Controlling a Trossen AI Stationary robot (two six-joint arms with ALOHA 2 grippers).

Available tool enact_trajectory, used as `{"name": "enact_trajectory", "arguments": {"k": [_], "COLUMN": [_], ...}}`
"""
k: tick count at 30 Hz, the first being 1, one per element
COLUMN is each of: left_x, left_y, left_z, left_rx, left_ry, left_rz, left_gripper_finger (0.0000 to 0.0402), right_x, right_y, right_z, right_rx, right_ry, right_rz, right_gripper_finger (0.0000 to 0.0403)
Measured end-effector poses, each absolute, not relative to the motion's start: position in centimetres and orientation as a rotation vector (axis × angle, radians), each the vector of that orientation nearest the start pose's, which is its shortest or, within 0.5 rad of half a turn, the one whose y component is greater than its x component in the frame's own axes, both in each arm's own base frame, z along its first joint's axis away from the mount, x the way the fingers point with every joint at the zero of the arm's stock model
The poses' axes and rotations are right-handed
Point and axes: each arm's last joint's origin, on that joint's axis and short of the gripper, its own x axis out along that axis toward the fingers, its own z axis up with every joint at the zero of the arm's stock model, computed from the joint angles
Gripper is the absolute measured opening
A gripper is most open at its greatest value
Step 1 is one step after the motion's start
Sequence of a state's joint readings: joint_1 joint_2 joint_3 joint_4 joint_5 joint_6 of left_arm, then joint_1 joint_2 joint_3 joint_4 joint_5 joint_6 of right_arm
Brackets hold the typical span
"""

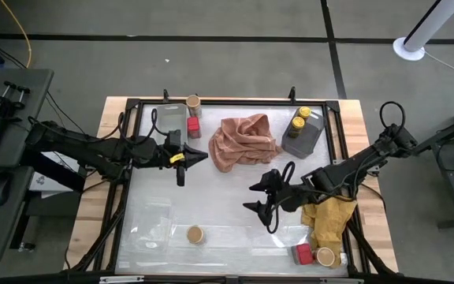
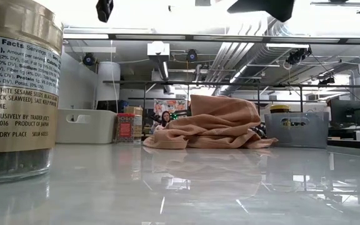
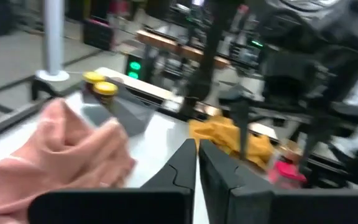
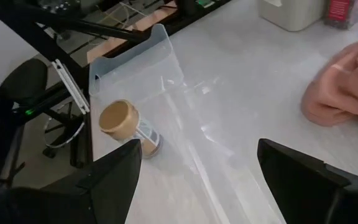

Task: Sort spices by type
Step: Put the bottom left gold seasoning bottle into the transparent bin

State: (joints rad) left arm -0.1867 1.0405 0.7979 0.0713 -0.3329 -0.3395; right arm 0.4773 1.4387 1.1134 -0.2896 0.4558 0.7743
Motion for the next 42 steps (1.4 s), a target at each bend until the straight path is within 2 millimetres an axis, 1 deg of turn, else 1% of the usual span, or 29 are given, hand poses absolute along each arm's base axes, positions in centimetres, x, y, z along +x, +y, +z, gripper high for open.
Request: {"name": "enact_trajectory", "arguments": {"k": [3,6,9,11,14,16,18,20,23,27,30,33,36,39,42], "left_x": [23.0,23.3,23.9,24.3,24.7,24.5,24.1,23.8,24.3,25.2,25.7,26.1,26.5,26.9,27.6], "left_y": [-3.7,-4.8,-6.8,-8.4,-11.0,-12.5,-13.8,-14.7,-16.5,-19.3,-20.6,-21.2,-21.5,-21.3,-20.6], "left_z": [31.6,32.4,33.6,35.0,36.9,37.6,37.9,37.4,36.1,33.4,31.1,29.7,28.8,28.7,28.7], "left_rx": [-0.376,-0.476,-0.525,-0.548,-0.515,-0.452,-0.358,-0.252,-0.152,-0.078,-0.040,-0.033,0.000,0.032,0.009], "left_ry": [0.158,0.183,0.267,0.326,0.504,0.675,0.847,0.980,1.014,1.064,1.144,1.227,1.276,1.281,1.272], "left_rz": [0.068,-0.054,-0.194,-0.284,-0.378,-0.379,-0.346,-0.274,-0.204,-0.152,-0.102,-0.121,-0.175,-0.242,-0.225], "left_gripper_finger": [0.0043,0.0098,0.0160,0.0198,0.0240,0.0256,0.0263,0.0265,0.0266,0.0267,0.0267,0.0267,0.0267,0.0267,0.0270], "right_x": [28.7,28.8,28.7,28.5,28.2,28.0,27.9,27.8,27.9,28.1,28.1,28.1,28.0,27.9,27.9], "right_y": [12.9,12.7,12.6,12.5,12.4,12.3,12.3,12.1,11.8,11.2,10.6,10.4,10.4,10.4,10.3], "right_z": [29.0,28.9,28.7,28.5,28.1,27.9,27.7,27.6,27.5,27.5,27.4,27.3,27.1,27.1,27.0], "right_rx": [0.478,0.468,0.448,0.437,0.419,0.404,0.388,0.369,0.346,0.348,0.348,0.343,0.336,0.332,0.330], "right_ry": [0.534,0.559,0.587,0.618,0.667,0.695,0.717,0.729,0.740,0.747,0.756,0.771,0.788,0.797,0.801], "right_rz": [-0.152,-0.123,-0.116,-0.116,-0.122,-0.133,-0.140,-0.143,-0.148,-0.174,-0.194,-0.205,-0.209,-0.210,-0.212], "right_gripper_finger": [0.0317,0.0317,0.0317,0.0317,0.0317,0.0317,0.0317,0.0317,0.0317,0.0317,0.0317,0.0317,0.0317,0.0317,0.0317]}}
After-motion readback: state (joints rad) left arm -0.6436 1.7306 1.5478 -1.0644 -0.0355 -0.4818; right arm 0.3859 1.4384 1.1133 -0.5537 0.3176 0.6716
